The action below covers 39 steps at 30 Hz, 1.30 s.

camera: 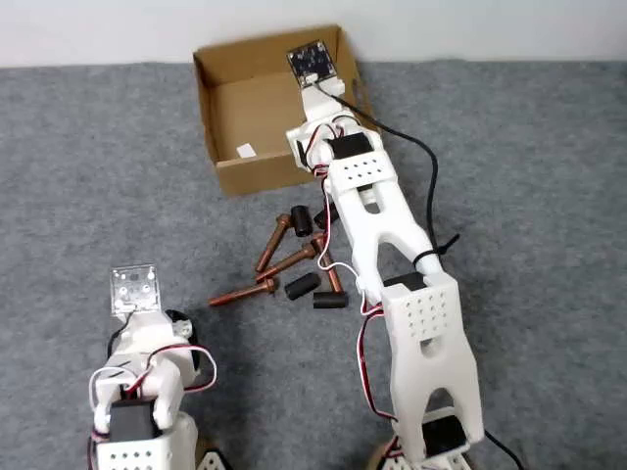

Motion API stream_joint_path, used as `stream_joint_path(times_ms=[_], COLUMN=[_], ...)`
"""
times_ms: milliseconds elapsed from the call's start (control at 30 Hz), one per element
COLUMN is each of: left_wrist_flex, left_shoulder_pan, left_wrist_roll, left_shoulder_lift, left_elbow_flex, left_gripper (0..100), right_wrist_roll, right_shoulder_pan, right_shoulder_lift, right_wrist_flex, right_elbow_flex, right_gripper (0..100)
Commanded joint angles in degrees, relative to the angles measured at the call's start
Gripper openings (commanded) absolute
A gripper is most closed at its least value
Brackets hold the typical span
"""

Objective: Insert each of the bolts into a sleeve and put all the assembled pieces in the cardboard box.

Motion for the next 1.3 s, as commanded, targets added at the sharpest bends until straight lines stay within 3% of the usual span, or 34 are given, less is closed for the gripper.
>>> stream_joint_path(times_ms=[0, 333, 633, 867, 1033, 1133, 1267], left_wrist_flex=[-1.93, -3.16, -3.16, -2.99, -3.08, -2.99, -2.90], left_shoulder_pan=[0.35, 0.00, -0.09, -0.26, -2.29, -2.29, -2.29], left_wrist_roll=[0.79, 0.70, 0.70, 0.70, 0.70, 0.70, 0.70], left_shoulder_lift=[-0.09, -0.09, -0.09, -0.09, -0.09, -0.09, -0.09], left_elbow_flex=[-0.31, -0.31, -0.31, -0.22, -0.22, -0.22, -0.22], left_gripper=[1, 1, 1, 1, 1, 1, 1], right_wrist_roll=[0.26, 0.18, -0.97, -19.60, -28.13, -29.98, -30.07], right_shoulder_pan=[0.48, 0.40, -0.04, -0.31, -2.33, -4.53, -6.02], right_shoulder_lift=[-6.46, -18.68, -20.00, -17.45, -12.88, -10.77, -8.84], right_wrist_flex=[3.21, 26.86, 43.91, 45.05, 45.93, 45.05, 39.25], right_elbow_flex=[-2.99, -2.99, -2.73, -2.64, -2.90, -2.99, -2.99], right_gripper=[14.4, 14.4, 14.4, 15.4, 27.9, 32.2, 28.4])
